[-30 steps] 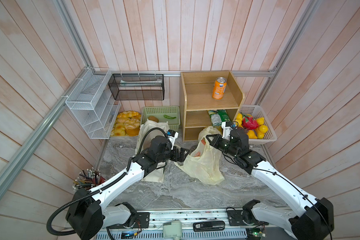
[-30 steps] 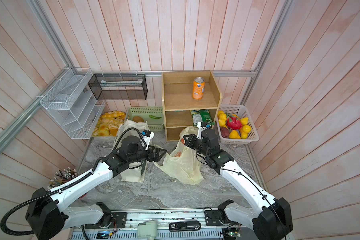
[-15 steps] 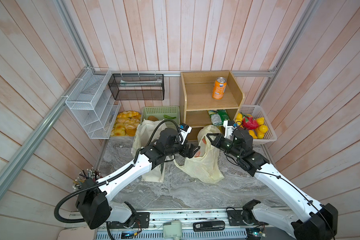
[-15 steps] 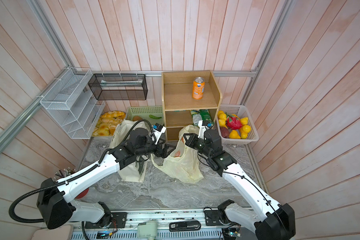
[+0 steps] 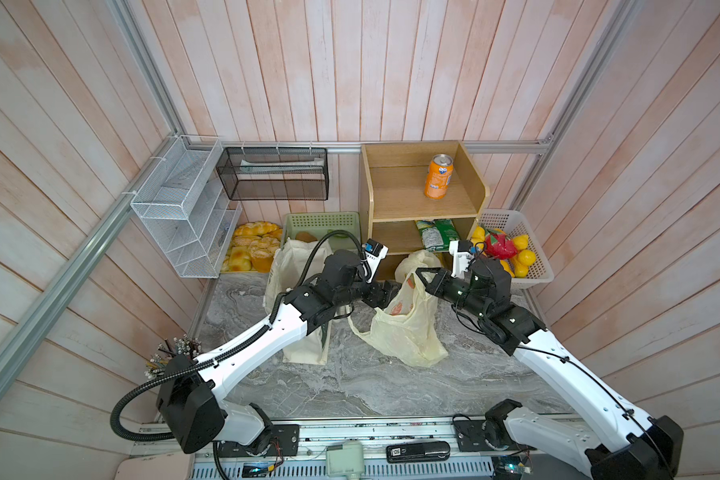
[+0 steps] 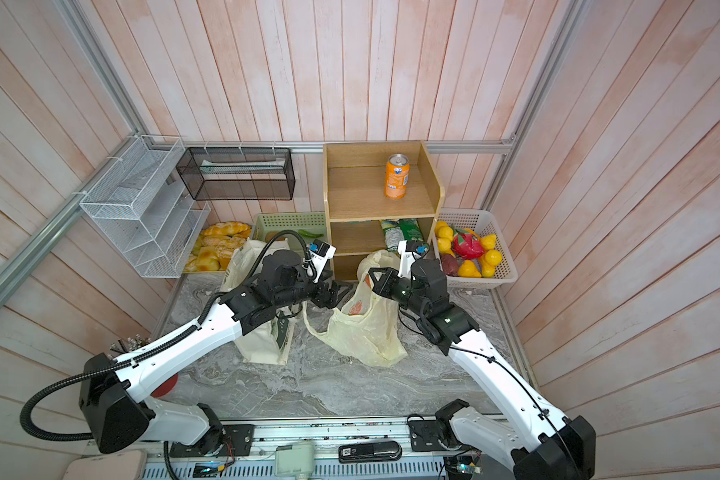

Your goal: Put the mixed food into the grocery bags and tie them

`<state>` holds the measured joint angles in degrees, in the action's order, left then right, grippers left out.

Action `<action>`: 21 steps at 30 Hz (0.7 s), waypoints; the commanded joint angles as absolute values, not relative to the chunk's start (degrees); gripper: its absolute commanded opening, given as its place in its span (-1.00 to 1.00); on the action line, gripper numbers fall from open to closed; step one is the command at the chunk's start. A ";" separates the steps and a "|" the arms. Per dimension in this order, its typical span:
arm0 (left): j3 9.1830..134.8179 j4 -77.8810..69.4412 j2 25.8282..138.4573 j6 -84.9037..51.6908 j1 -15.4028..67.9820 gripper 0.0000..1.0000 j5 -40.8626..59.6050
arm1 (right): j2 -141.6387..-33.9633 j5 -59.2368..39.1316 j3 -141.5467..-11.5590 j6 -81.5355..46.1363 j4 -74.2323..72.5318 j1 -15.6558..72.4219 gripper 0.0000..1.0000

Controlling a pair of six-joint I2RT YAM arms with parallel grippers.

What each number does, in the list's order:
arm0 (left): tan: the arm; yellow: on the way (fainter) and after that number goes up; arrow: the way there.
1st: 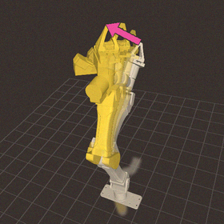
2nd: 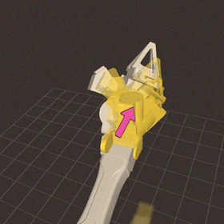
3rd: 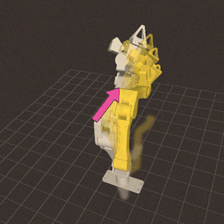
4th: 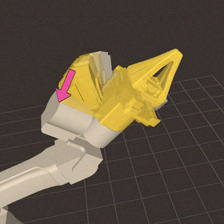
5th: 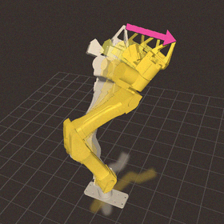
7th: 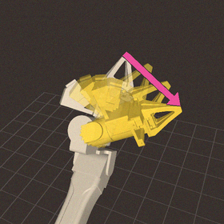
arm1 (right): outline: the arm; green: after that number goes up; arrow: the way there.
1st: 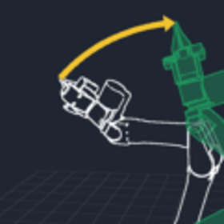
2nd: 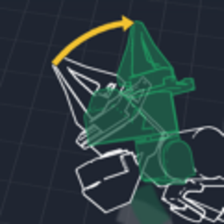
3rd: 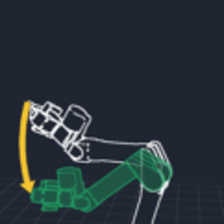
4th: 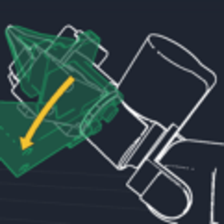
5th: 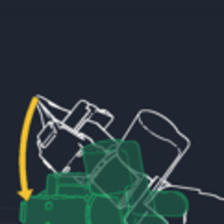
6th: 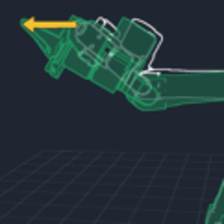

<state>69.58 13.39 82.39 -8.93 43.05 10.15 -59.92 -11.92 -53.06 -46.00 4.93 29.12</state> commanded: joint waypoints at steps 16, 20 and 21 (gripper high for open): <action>69.26 8.49 89.76 -5.80 45.00 0.67 10.72 | -58.45 -13.31 -55.22 -44.01 6.86 29.15 -1.00; 69.65 7.72 91.62 -5.87 45.00 0.63 10.11 | -58.30 -13.54 -55.34 -44.03 6.98 29.15 -1.00; 69.91 7.58 92.15 -5.80 45.00 0.59 10.06 | -58.21 -13.57 -55.34 -44.03 7.01 29.14 -1.00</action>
<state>69.19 9.47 90.78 -6.31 44.82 10.22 -59.33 -12.75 -53.65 -44.91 6.46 29.12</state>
